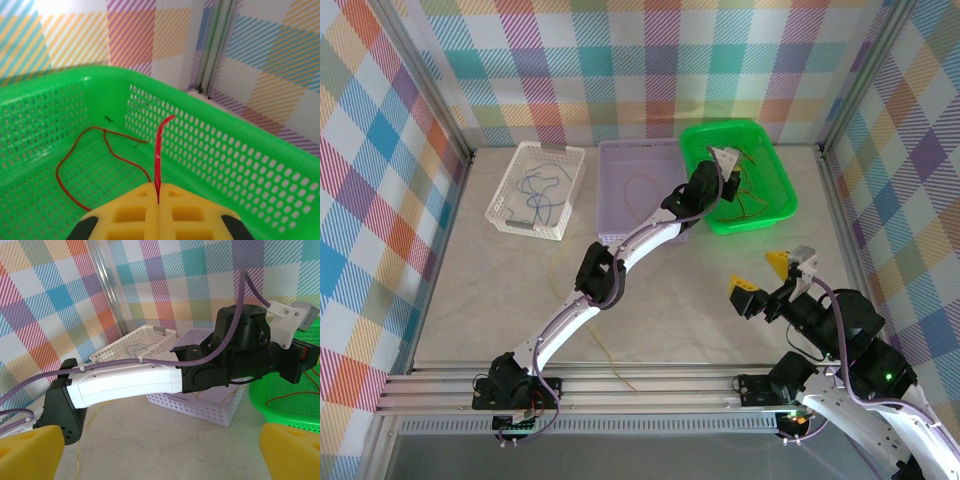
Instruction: Untangle the cables
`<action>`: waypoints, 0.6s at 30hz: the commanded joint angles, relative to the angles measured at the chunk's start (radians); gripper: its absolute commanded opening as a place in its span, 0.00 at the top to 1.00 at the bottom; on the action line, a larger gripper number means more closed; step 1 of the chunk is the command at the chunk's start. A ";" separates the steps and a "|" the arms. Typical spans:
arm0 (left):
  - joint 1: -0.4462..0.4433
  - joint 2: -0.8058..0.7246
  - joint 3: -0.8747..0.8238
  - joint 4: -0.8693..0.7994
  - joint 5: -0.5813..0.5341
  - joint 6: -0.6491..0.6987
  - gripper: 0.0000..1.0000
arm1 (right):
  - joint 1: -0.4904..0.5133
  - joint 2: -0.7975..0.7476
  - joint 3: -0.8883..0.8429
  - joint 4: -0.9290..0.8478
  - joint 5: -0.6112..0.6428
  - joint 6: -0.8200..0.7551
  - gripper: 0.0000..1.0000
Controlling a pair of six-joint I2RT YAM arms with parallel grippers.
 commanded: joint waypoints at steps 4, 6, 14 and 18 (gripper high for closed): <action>-0.001 0.016 -0.015 -0.066 0.042 -0.039 1.00 | 0.000 0.012 0.008 0.002 -0.013 0.011 0.00; 0.004 0.018 -0.014 -0.082 0.046 -0.057 0.99 | 0.000 0.012 0.008 0.001 -0.013 0.012 0.00; 0.019 0.006 -0.012 -0.123 0.055 -0.082 0.74 | 0.000 0.018 0.010 -0.002 -0.012 0.013 0.00; 0.022 -0.011 -0.012 -0.131 0.056 -0.094 0.62 | 0.000 0.017 0.012 -0.004 -0.009 0.013 0.00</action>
